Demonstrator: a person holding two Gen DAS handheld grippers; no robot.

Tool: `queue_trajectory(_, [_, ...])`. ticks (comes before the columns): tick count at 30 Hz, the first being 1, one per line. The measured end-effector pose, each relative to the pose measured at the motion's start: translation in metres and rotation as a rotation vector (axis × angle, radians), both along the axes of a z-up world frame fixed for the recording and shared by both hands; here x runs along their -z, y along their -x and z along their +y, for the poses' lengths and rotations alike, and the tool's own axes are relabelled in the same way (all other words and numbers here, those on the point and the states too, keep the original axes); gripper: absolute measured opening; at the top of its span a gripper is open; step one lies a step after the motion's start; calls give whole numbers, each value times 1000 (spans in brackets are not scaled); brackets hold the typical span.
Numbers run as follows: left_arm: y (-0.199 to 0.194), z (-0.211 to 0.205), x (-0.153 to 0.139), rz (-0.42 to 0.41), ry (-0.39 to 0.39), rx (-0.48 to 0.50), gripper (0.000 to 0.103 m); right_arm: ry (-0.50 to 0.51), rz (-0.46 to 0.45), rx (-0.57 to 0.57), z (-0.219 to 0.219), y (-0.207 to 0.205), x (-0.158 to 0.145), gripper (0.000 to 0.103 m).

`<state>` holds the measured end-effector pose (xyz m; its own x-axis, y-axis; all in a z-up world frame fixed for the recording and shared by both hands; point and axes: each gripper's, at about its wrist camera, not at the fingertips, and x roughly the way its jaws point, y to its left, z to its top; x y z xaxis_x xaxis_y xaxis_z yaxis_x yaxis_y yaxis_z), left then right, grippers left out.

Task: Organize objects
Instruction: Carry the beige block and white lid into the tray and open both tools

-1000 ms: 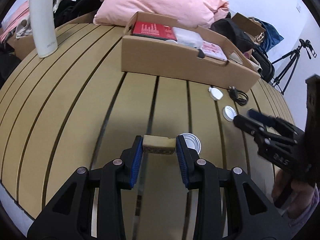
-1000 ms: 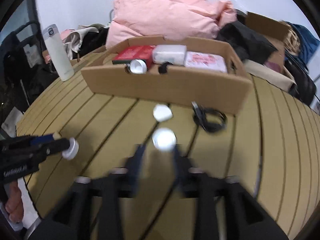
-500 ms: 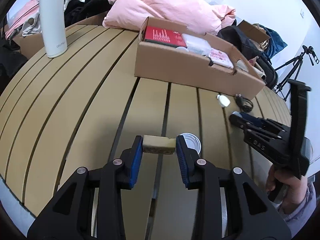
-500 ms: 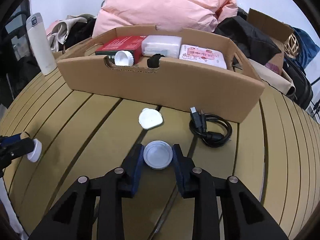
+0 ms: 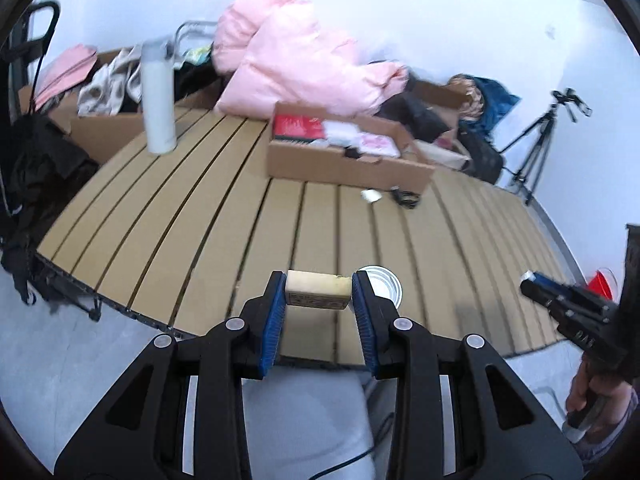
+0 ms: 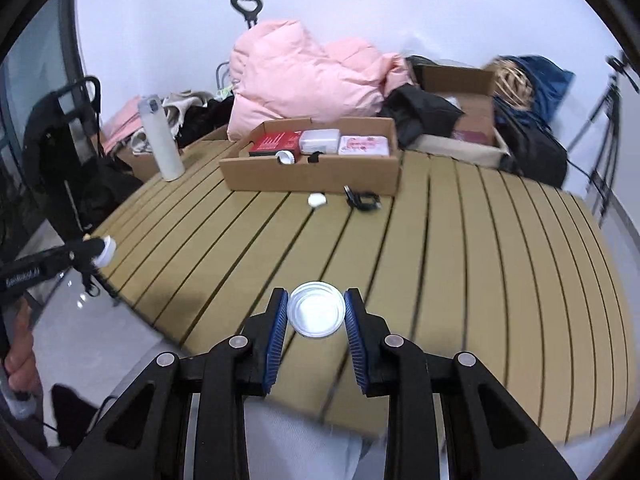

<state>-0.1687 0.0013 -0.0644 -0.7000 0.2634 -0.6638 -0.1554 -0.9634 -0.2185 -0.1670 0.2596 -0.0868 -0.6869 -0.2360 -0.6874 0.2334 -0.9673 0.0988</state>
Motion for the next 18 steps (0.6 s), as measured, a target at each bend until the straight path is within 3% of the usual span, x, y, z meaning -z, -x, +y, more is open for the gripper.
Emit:
queue_trajectory(2, [-4,5,-12,13,-35,31,30,3,7,-2,2,-14,-4,31])
queue_trajectory(5, [-7,14,-19,43,-11,30,30,15,40,-2,4,-23,-14,31])
queue_trajectory(10, [11,22,-8,6,10,36,30,36,45,-10,6,-14,-11,31])
queue_trajectory(14, [48,30,-5,3,47,44,30,24,40,-24,7,17,-7,31])
queue_trajectory(18, [108,36,1,-12,86,36,30,39,77,-51,8,73,-20,31])
